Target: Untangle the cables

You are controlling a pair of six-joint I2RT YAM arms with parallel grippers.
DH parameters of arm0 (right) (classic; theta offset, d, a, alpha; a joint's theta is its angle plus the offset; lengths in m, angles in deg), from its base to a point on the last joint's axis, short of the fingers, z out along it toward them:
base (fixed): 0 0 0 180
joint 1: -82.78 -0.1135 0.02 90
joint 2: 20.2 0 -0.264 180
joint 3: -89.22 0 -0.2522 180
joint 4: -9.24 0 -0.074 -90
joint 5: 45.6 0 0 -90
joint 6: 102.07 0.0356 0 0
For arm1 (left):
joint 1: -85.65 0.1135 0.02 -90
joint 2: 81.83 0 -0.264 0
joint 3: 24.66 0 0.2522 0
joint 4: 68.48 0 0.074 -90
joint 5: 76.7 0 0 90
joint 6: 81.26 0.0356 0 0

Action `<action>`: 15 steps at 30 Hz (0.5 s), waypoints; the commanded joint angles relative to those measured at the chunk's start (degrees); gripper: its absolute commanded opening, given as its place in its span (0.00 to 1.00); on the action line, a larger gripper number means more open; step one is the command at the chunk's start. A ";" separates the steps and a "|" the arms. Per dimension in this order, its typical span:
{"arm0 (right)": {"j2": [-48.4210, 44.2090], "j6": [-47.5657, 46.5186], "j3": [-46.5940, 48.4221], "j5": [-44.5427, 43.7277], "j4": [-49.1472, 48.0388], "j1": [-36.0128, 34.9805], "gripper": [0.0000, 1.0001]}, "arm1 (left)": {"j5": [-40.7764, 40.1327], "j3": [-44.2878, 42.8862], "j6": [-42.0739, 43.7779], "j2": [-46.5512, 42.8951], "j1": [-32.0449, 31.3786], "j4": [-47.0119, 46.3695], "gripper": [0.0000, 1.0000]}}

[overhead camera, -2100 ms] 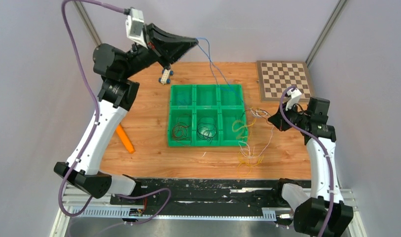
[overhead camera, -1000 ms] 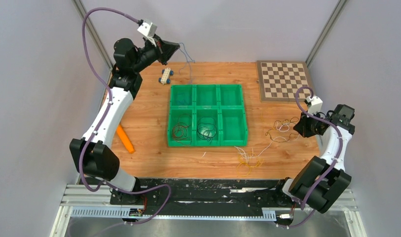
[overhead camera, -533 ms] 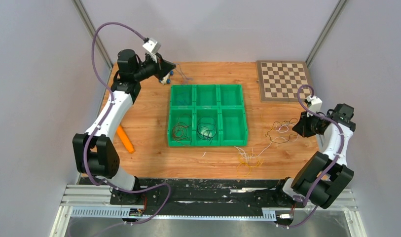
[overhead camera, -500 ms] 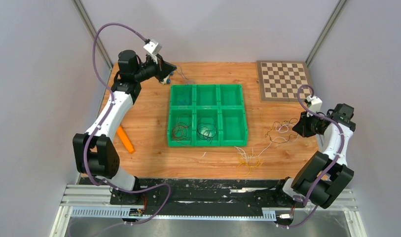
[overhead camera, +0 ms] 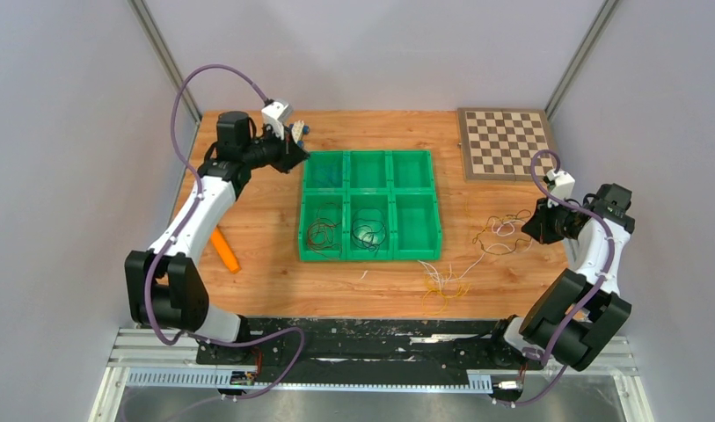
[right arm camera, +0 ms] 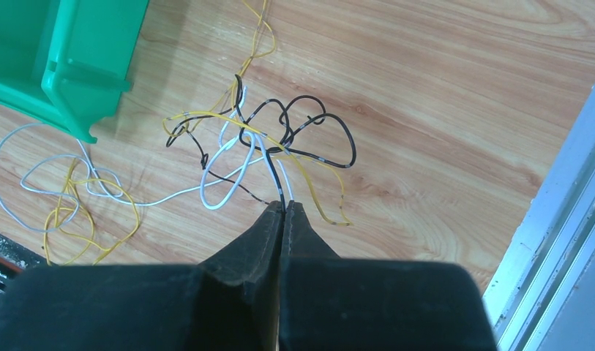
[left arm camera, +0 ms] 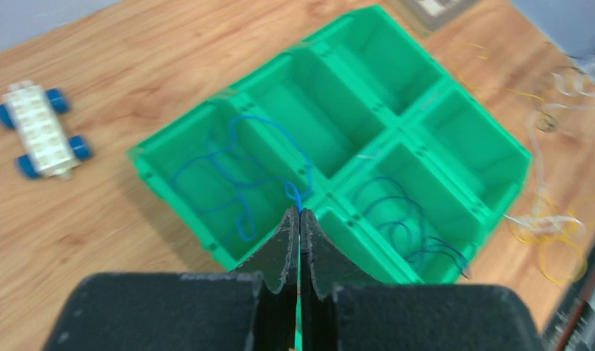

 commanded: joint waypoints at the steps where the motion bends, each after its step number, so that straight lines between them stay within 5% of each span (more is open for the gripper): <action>1: -0.38 -0.05 2.46 2.49 0.41 0.29 0.00 | -13.88 -7.69 -1.62 5.35 -0.36 1.86 0.00; 6: -0.21 1.53 3.39 1.79 0.73 0.29 0.00 | -27.30 -17.11 1.12 16.10 -5.19 4.26 0.00; 15: -3.53 1.12 5.01 4.04 3.60 0.28 0.00 | -28.23 -21.49 5.86 28.56 -11.71 9.19 0.00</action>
